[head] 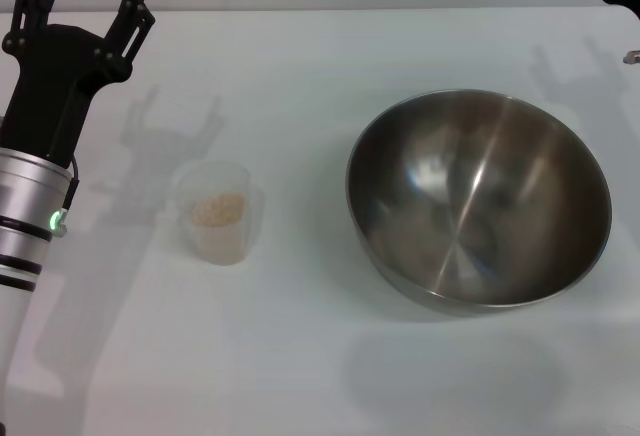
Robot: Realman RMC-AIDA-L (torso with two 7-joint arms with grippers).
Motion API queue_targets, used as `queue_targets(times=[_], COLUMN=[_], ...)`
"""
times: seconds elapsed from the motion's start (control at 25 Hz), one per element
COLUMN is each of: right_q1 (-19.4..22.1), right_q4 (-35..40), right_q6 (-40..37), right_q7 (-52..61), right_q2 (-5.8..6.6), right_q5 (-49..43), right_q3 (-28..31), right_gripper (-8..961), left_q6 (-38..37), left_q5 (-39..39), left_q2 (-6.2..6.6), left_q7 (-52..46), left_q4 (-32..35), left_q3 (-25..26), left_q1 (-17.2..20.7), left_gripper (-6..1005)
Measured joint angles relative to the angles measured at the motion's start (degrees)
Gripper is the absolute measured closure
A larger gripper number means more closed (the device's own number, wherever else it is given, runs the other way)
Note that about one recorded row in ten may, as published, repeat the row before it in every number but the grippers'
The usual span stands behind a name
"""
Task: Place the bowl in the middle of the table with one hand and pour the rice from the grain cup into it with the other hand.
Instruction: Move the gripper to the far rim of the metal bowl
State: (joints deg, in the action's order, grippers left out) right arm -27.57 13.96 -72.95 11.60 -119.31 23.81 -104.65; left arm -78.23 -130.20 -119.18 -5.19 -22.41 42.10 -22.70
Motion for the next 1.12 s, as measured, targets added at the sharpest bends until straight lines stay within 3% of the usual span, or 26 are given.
queue_targets(times=[0.44,0.8,0.92,1.12], right_q1=[0.14,0.24,0.46,3.60], right_q4=[-0.05,1.61,5.68,21.68], right_q6=[-1.28,-1.07,4.45,25.03], right_q7=[-1.26,-15.20,-17.01,-17.16], right_q2=[0.05,-0.04,0.20,0.42], right_q5=[-0.09,-0.11,-0.18,-1.40], right_q3=[0.69,0.76,1.81,4.20], right_gripper=[197,199,199,200], left_q6=[-0.04,-0.09,-0.10,-0.39], left_q5=[-0.06,-0.06,-0.06,-0.06], left_q2=[0.00,0.00,0.00,0.00], left_q7=[-0.13,-0.01,0.00,0.00], left_q4=[-0.18,-0.37,-0.22,-0.05], left_q3=[0.00,0.00,0.00,0.00], left_q1=[0.03,0.20,0.27,0.43], left_gripper=[128,129,129,128])
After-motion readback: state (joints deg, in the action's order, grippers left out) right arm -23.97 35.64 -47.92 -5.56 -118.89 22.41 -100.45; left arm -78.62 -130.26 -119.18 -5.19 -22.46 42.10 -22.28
